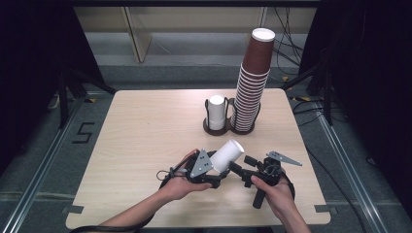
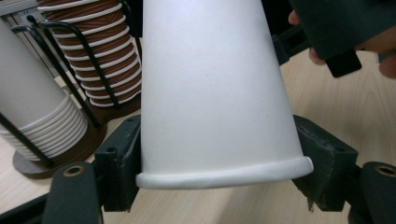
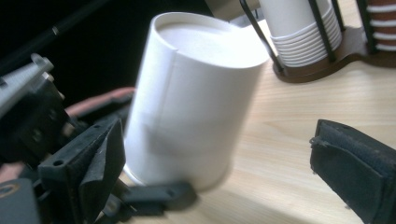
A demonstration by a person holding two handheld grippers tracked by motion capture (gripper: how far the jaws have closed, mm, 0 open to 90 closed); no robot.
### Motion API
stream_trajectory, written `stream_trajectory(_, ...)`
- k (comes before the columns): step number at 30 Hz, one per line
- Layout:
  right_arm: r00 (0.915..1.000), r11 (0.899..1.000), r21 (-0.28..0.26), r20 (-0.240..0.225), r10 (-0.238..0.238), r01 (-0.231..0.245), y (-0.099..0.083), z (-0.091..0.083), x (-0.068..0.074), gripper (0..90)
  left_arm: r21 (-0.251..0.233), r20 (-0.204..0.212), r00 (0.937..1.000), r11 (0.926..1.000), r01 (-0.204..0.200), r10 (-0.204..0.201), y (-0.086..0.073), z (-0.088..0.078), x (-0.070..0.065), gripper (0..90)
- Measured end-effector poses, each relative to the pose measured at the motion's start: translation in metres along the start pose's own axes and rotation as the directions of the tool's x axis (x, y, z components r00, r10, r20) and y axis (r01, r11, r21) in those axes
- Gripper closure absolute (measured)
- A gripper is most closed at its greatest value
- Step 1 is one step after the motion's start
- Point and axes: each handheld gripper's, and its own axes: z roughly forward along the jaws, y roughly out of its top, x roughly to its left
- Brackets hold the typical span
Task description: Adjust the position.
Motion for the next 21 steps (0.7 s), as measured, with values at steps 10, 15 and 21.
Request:
stream_trajectory(10, 0.992, 0.989, 0.085, 0.031, -0.122, 0.119, 0.002, -0.004, -0.003, 7.6, 0.032, -0.004, 0.9999, 0.9994, -0.015, 0.015, 0.004, -0.021, 0.017, 25.9)
stream_trajectory(15, 0.9849, 0.981, 0.103, 0.045, -0.167, 0.162, 0.0, -0.006, -0.006, 10.6, 0.054, 0.017, 0.9989, 0.9975, -0.045, 0.044, 0.003, -0.025, 0.017, 25.9)
stream_trajectory(21, 0.9653, 0.962, 0.132, 0.07, -0.251, 0.241, -0.001, -0.009, -0.012, 12.3, 0.087, 0.032, 0.9974, 0.994, -0.066, 0.064, 0.003, -0.031, 0.02, 26.0)
